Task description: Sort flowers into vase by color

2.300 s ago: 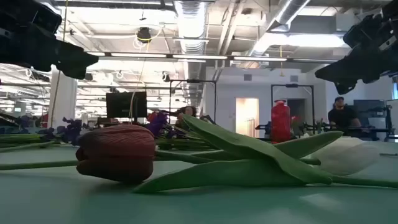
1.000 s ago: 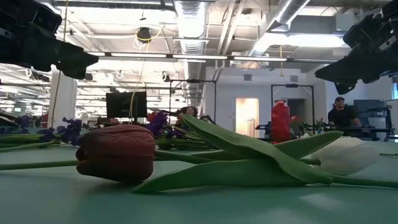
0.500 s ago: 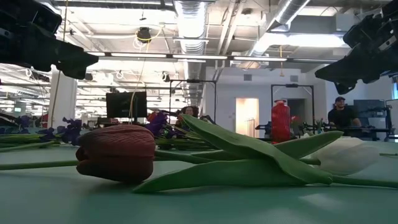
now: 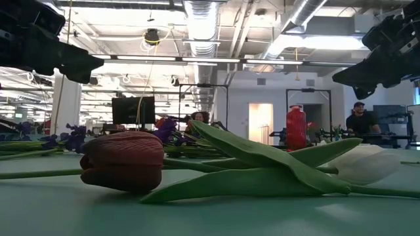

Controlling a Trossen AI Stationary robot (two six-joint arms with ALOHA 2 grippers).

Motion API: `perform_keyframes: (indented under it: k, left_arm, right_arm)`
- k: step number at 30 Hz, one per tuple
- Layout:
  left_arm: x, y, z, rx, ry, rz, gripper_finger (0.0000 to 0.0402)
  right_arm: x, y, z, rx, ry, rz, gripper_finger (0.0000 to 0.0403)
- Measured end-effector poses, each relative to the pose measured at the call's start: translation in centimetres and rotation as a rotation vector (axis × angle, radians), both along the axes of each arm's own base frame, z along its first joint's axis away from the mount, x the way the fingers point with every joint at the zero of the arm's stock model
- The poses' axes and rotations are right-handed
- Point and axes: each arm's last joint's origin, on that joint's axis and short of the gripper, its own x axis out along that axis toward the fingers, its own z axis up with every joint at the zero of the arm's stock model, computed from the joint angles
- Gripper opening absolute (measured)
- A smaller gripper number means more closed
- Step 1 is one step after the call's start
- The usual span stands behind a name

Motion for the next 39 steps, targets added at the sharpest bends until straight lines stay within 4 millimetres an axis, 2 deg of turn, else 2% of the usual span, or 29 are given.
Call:
perform_keyframes:
  k: [10,16,21,28,31,34,39]
  left_arm:
    - [0.0,0.0,0.0,-0.012,0.001,0.000,0.0174]
    - [0.0,0.0,0.0,-0.198,0.015,0.018,0.0174]
    - [0.0,0.3,0.3,-0.259,-0.023,0.105,0.0174]
    - [0.0,0.4,1.6,-0.234,-0.156,0.150,0.0174]
    - [0.3,0.6,1.6,-0.194,-0.154,0.228,0.0174]
    - [0.8,0.8,1.6,-0.145,-0.119,0.291,0.0174]
    - [1.8,0.7,2.8,-0.049,-0.206,0.293,0.0174]
  right_arm:
    - [0.0,0.0,0.0,0.000,0.000,0.000,0.0040]
    - [0.0,0.0,0.0,0.000,-0.003,0.000,0.0040]
    - [0.0,0.0,0.1,0.001,-0.008,0.000,0.0040]
    - [0.0,-0.3,2.0,0.129,-0.134,-0.037,0.0040]
    - [0.0,-0.6,3.1,0.201,-0.073,-0.079,0.0040]
    - [-0.1,-1.1,4.2,0.292,0.062,-0.183,0.0040]
    - [0.0,-2.2,6.0,0.407,0.332,-0.393,0.0040]
